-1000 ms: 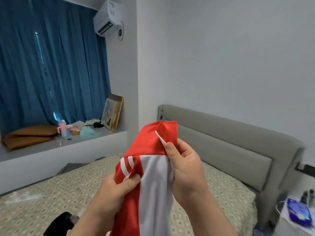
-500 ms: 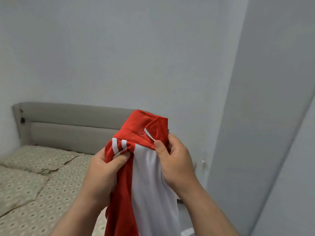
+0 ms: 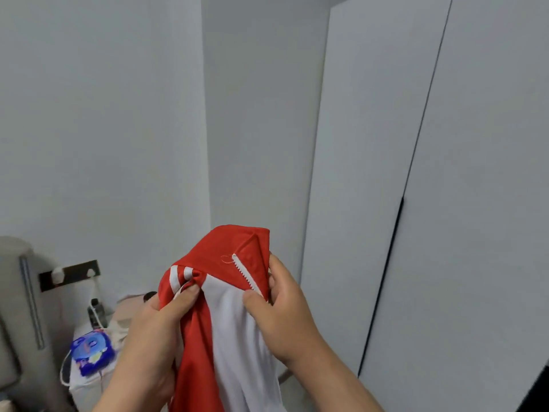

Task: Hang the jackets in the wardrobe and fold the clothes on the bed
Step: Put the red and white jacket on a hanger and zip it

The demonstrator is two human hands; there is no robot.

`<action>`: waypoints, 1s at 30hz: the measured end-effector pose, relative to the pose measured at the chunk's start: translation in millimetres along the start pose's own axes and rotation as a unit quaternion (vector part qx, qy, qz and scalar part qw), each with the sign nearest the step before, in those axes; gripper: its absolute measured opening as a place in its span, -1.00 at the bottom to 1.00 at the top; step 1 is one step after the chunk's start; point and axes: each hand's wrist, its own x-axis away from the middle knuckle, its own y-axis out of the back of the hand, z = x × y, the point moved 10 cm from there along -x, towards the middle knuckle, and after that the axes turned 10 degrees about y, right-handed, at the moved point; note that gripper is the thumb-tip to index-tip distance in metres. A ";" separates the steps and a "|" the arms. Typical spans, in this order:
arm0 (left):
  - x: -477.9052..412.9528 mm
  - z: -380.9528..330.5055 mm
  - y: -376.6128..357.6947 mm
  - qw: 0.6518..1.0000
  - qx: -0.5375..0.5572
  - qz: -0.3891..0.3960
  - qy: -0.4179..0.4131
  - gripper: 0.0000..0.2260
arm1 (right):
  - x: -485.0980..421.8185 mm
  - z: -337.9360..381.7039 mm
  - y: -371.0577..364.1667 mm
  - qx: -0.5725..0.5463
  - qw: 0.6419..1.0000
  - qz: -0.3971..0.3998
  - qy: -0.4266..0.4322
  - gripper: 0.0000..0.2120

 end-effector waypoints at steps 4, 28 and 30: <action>-42.2 17.5 -36.6 0.992 -0.001 0.102 0.071 -0.76 | -15.8 -19.7 29.1 0.048 0.995 -0.083 -0.023 -0.48; -288.7 142.5 -231.2 0.979 -0.046 0.148 0.135 -0.85 | -79.2 -193.1 329.5 0.165 0.878 -0.407 -0.193 -0.87; -308.6 148.5 -253.4 0.969 -0.019 0.196 0.146 -0.87 | -89.2 -204.6 371.7 0.205 0.847 -0.439 -0.220 -0.78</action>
